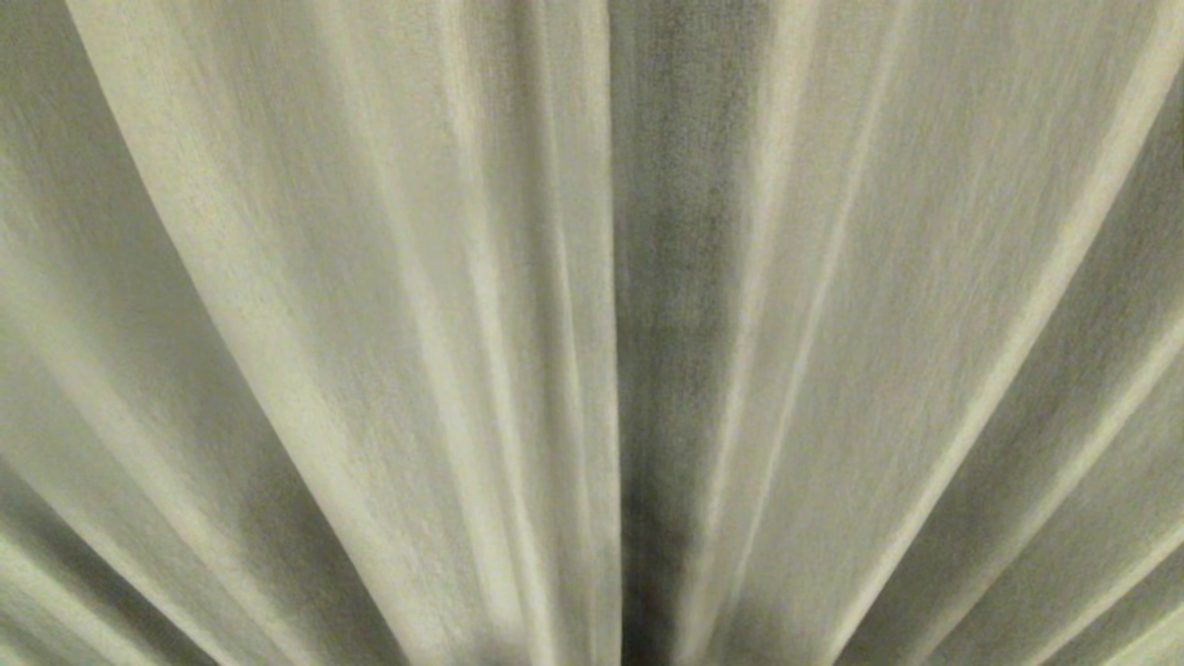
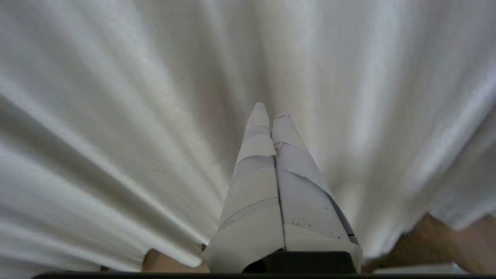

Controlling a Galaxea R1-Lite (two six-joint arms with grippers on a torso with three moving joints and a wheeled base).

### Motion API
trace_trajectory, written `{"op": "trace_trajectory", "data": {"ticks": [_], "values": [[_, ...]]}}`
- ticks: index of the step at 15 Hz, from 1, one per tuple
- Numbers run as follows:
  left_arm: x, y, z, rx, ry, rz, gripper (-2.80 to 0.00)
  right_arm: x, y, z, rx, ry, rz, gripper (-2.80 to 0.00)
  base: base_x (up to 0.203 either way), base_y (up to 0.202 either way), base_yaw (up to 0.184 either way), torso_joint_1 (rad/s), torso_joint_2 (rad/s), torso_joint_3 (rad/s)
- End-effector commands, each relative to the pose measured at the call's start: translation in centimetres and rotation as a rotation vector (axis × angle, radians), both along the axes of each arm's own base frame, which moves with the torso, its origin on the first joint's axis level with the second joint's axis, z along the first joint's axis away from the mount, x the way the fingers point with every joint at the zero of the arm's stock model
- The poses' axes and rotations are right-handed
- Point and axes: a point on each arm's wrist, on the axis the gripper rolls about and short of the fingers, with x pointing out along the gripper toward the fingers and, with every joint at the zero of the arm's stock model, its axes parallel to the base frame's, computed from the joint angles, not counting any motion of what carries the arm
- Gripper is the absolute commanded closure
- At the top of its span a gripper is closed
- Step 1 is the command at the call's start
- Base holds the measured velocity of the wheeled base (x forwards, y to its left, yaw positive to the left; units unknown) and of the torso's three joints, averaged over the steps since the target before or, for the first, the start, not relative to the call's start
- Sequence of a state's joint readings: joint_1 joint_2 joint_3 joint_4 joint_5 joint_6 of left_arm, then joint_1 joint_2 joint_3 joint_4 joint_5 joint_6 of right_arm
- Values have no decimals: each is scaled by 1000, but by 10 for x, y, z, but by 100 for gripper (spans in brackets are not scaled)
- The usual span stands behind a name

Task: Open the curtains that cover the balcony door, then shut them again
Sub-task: Pull the outer curtains open on both sides

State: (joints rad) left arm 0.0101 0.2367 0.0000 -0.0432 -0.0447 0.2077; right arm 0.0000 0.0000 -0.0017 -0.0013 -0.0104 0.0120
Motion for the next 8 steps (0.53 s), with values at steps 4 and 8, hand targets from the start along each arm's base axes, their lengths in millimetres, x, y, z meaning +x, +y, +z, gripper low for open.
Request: {"op": "trace_trajectory", "data": {"ticks": [4, 8], "values": [[-18, 0, -5, -75, -184, 14, 0, 0, 0, 0, 0, 1, 0, 0, 0, 0, 0, 0, 0, 0], [-19, 1, -7, -132, -194, 24, 0, 0, 0, 0, 0, 1, 0, 0, 0, 0, 0, 0, 0, 0]]}}
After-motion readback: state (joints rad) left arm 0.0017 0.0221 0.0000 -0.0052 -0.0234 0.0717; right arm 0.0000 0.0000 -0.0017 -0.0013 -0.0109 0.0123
